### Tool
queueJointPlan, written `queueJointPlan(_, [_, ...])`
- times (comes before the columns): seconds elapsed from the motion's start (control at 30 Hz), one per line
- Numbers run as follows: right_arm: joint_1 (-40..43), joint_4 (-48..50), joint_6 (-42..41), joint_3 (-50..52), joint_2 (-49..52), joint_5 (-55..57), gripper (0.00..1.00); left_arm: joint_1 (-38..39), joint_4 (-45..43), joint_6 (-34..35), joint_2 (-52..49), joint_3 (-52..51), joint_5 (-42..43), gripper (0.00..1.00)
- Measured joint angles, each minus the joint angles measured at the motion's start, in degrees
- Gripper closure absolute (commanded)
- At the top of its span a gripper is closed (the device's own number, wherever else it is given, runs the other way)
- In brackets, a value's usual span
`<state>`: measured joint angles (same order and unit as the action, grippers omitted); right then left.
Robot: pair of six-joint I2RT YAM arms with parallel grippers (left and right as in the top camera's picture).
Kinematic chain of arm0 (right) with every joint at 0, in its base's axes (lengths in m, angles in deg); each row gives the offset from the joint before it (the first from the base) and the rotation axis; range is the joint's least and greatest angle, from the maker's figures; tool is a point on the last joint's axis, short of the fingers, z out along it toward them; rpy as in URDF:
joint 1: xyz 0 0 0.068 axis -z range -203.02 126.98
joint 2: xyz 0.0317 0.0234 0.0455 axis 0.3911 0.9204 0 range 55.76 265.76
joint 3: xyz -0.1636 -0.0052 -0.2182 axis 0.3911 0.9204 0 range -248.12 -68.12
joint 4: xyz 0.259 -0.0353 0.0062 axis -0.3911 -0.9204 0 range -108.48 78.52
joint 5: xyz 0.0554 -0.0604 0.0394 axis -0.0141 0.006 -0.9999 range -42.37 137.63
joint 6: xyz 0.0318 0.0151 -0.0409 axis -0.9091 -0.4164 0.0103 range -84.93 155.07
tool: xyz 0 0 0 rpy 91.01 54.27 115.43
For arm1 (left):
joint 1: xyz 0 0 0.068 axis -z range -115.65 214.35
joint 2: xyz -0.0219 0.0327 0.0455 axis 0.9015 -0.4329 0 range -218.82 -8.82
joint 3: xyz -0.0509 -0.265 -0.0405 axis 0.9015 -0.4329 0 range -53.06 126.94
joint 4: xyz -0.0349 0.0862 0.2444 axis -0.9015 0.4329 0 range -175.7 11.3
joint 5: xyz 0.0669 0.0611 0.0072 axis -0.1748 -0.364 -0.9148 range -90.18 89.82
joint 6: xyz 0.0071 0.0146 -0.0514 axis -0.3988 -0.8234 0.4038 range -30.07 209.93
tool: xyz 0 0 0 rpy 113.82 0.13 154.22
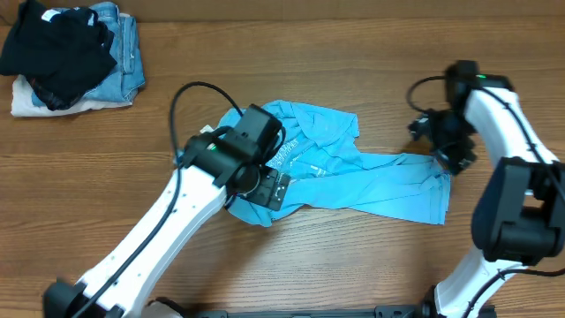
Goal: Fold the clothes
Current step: 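Grasp the shirt's left part with left gripper, right part with right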
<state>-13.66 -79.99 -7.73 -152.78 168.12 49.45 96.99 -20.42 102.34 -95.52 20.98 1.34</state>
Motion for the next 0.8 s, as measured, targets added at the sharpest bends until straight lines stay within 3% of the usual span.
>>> queueJointPlan(0.3, [7.4,-3.5,2.3,0.0,0.0,-0.3,0.00,2.1,0.8,-0.2,-12.5,0.1,4.7,0.00])
queueJointPlan(0.63, [8.0,-3.9,3.5,0.0,0.0,-0.4,0.00,3.0,2.5,8.4,-21.1,0.1,-2.8,0.00])
queueJointPlan(0.73, [8.0,-3.7,3.7,0.0,0.0,-0.4,0.00,3.0,2.4,10.7,-22.0,0.1,-5.3,0.17])
queueJointPlan(0.8, [8.0,-4.0,3.7,0.0,0.0,-0.4,0.00,3.0,2.1,11.8,-22.1,0.1,-6.6,0.40])
